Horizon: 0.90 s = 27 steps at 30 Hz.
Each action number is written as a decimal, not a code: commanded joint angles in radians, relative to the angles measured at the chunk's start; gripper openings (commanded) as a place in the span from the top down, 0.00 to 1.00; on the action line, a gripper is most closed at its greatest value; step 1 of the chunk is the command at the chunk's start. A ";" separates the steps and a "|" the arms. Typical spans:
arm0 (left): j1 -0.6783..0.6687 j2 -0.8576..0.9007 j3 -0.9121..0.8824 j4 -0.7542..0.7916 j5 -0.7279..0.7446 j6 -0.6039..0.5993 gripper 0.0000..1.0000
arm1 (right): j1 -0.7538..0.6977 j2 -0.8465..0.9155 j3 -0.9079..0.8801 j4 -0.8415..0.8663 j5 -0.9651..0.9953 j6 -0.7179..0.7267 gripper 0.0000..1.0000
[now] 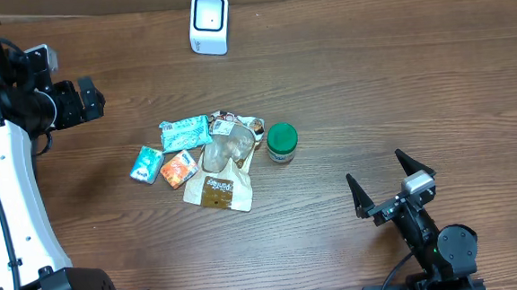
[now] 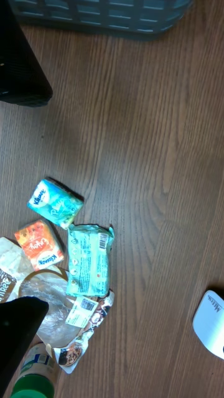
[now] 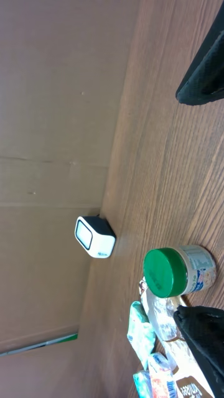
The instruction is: Scan the item barcode
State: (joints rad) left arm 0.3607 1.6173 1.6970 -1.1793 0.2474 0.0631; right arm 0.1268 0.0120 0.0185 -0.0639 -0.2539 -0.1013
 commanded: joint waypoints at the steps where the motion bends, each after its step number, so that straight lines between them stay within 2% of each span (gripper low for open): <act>1: -0.001 -0.007 -0.002 0.002 0.005 0.027 0.00 | 0.005 -0.009 -0.011 0.006 0.013 0.000 0.00; 27: -0.001 -0.007 -0.002 0.002 0.005 0.027 0.01 | 0.005 -0.009 -0.010 0.008 0.011 0.031 0.00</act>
State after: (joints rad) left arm 0.3607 1.6173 1.6970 -1.1797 0.2474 0.0631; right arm 0.1268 0.0120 0.0185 -0.0643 -0.2436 -0.0959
